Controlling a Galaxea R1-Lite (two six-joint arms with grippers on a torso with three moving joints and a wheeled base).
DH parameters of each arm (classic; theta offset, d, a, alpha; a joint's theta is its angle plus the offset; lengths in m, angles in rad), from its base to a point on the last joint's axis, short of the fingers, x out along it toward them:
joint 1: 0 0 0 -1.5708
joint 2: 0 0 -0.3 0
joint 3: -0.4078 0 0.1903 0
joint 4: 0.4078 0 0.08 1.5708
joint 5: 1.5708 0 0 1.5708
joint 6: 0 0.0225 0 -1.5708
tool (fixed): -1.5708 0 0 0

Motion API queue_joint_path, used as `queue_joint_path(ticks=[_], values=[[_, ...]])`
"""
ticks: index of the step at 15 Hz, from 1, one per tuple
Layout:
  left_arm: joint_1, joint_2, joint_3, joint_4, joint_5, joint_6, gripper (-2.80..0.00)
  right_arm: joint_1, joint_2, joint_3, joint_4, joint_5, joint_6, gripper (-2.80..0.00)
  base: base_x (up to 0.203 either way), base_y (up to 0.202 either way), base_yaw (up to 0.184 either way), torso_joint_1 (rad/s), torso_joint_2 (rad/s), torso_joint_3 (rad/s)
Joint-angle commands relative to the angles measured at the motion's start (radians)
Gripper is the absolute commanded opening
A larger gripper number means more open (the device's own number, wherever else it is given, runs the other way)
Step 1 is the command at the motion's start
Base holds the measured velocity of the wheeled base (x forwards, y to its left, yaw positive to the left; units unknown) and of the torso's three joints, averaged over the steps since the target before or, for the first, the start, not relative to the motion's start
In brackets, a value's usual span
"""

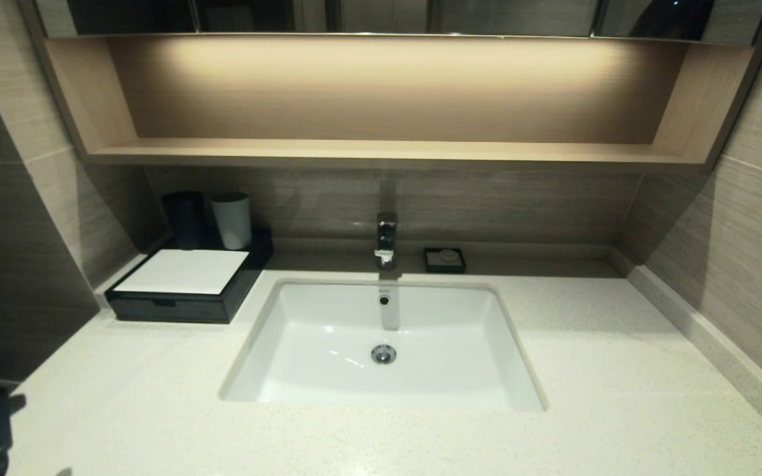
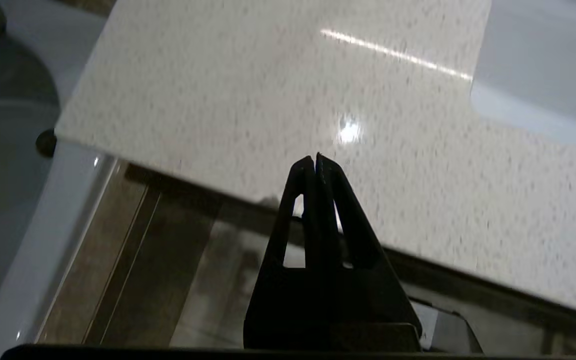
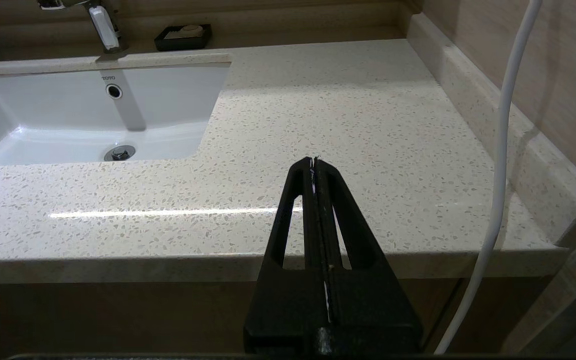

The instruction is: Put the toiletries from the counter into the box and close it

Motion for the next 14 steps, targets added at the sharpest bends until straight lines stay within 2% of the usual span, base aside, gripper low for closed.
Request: queue_joint_path(ticks=[1,2,3,5,6,8,10,11,12,14], values=[[-0.134,-0.292,-0.095,0.553,0.081,-0.052,-2.8,0.0,0.002,0.0,0.0,0.0,0.0,-2.8,0.0,0.0,0.0,0.0,0.0,0.0],[-0.202,-0.364,-0.17,0.693,0.111,-0.09,-2.8,0.0,0.002,0.0,0.0,0.0,0.0,-2.8,0.0,0.0,0.0,0.0,0.0,0.0],[-0.238,-0.434,-0.22,0.786,0.135,-0.115,-2.8,0.0,0.002,0.0,0.0,0.0,0.0,-2.8,0.0,0.0,0.0,0.0,0.0,0.0],[-0.268,-0.561,-0.221,0.83,0.152,-0.113,-2.8,0.0,0.002,0.0,0.0,0.0,0.0,-2.8,0.0,0.0,0.0,0.0,0.0,0.0],[-0.282,-0.615,-0.167,0.797,0.157,-0.076,-2.8,0.0,0.002,0.0,0.0,0.0,0.0,-2.8,0.0,0.0,0.0,0.0,0.0,0.0],[-0.314,-0.733,0.048,0.602,0.18,-0.022,-2.8,0.0,0.0,0.0,-0.001,0.0,0.0,-2.8,0.0,0.0,0.0,0.0,0.0,0.0],[-0.328,-0.816,0.291,0.26,0.195,0.004,-2.8,0.0,0.0,0.0,0.0,0.0,0.0,-2.8,0.0,0.0,0.0,0.0,0.0,0.0],[-0.332,-0.884,0.373,0.086,0.178,0.008,-2.8,0.0,0.0,0.0,-0.001,0.0,0.0,-2.8,0.0,0.0,0.0,0.0,0.0,0.0],[-0.334,-0.951,0.416,-0.003,0.152,0.007,-2.8,0.0,0.001,0.0,-0.001,0.0,0.0,-2.8,0.0,0.0,0.0,0.0,0.0,0.0],[-0.338,-1.033,0.476,-0.087,0.117,-0.006,-2.8,0.0,0.002,0.0,-0.001,0.0,0.0,-2.8,0.0,0.0,0.0,0.0,0.0,0.0]])
